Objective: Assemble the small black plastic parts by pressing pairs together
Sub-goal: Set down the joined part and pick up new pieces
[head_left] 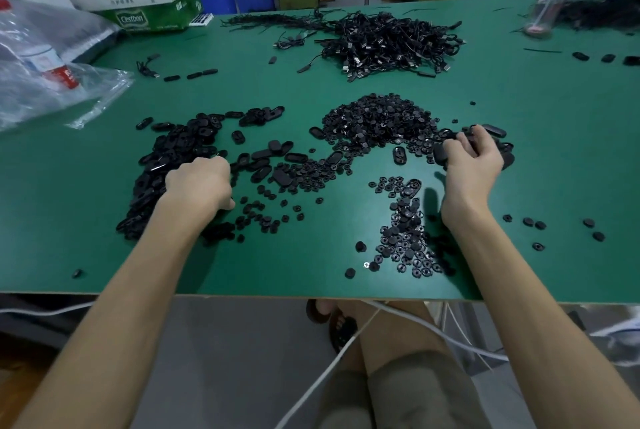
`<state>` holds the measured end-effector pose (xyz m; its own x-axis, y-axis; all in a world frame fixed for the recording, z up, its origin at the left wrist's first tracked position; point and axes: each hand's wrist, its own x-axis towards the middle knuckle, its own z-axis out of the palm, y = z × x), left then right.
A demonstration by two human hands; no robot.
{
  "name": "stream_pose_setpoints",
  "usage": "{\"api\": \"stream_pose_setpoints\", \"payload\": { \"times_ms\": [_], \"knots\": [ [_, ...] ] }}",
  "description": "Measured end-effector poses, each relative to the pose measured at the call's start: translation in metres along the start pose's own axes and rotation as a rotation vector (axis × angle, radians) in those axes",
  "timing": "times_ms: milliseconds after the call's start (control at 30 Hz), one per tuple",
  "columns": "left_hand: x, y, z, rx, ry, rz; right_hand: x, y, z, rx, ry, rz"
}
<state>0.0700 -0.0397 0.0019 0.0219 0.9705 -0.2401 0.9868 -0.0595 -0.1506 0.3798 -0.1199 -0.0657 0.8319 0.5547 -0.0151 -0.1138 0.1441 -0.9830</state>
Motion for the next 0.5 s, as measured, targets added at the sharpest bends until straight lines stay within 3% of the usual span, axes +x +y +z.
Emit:
{"api": "stream_pose_setpoints", "payload": {
  "times_ms": [200,333,433,500],
  "knots": [
    [-0.003,0.002,0.006,-0.017,0.166,0.016,-0.010,-0.005,0.001,-0.104,-0.128,-0.094],
    [0.004,0.004,0.008,-0.083,0.264,0.010,-0.017,-0.004,0.002,-0.355,-0.413,-0.212],
    [0.011,0.014,0.011,-0.267,0.372,0.081,-0.022,-0.001,0.007,-0.687,-0.617,-0.336],
    [0.007,0.032,0.011,-0.513,0.364,0.189,-0.024,-0.001,0.008,-0.847,-0.673,-0.344]
  ]
}}
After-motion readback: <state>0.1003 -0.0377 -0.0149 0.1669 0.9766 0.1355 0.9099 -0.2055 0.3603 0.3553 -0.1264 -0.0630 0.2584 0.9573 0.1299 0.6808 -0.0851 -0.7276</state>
